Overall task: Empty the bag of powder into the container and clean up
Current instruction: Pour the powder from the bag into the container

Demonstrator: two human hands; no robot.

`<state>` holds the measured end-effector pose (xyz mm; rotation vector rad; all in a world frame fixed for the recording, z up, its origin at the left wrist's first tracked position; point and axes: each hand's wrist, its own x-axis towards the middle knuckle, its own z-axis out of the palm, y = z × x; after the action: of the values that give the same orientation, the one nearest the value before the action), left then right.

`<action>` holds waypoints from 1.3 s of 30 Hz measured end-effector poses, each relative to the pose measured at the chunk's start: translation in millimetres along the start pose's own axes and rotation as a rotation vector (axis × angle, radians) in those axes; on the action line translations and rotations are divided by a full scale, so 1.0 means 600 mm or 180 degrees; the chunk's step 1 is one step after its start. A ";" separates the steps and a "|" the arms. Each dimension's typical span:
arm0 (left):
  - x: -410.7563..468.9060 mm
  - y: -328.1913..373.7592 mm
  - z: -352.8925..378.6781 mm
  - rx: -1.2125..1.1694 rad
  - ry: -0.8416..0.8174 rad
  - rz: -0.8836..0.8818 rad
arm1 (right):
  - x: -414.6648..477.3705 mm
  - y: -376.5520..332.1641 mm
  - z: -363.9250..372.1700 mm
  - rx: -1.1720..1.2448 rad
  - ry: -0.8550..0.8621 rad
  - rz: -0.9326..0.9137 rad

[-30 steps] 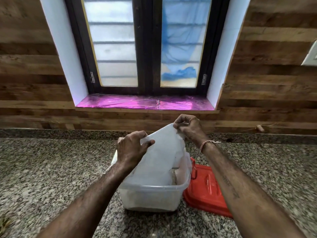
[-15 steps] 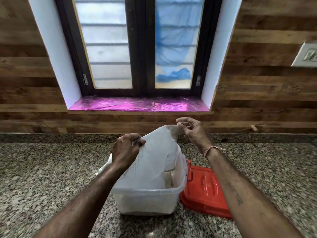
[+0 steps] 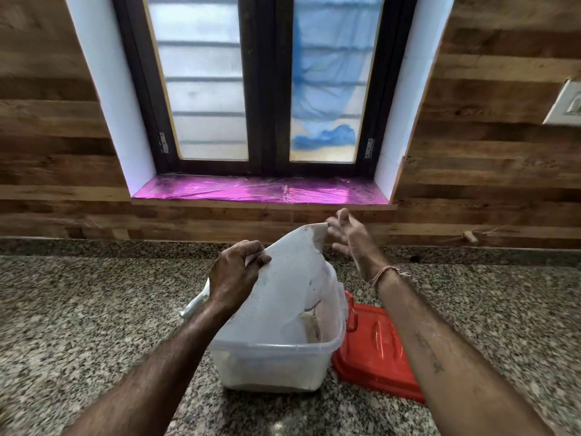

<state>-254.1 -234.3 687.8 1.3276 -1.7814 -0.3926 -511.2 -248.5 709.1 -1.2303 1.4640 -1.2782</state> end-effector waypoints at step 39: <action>0.002 -0.008 0.005 -0.0040 0.0017 0.0024 | 0.008 0.006 0.013 -0.0226 0.0763 -0.0242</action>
<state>-253.6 -237.7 683.3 1.3116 -1.7762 -0.3951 -504.8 -254.6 704.5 -1.2213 1.6579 -1.4773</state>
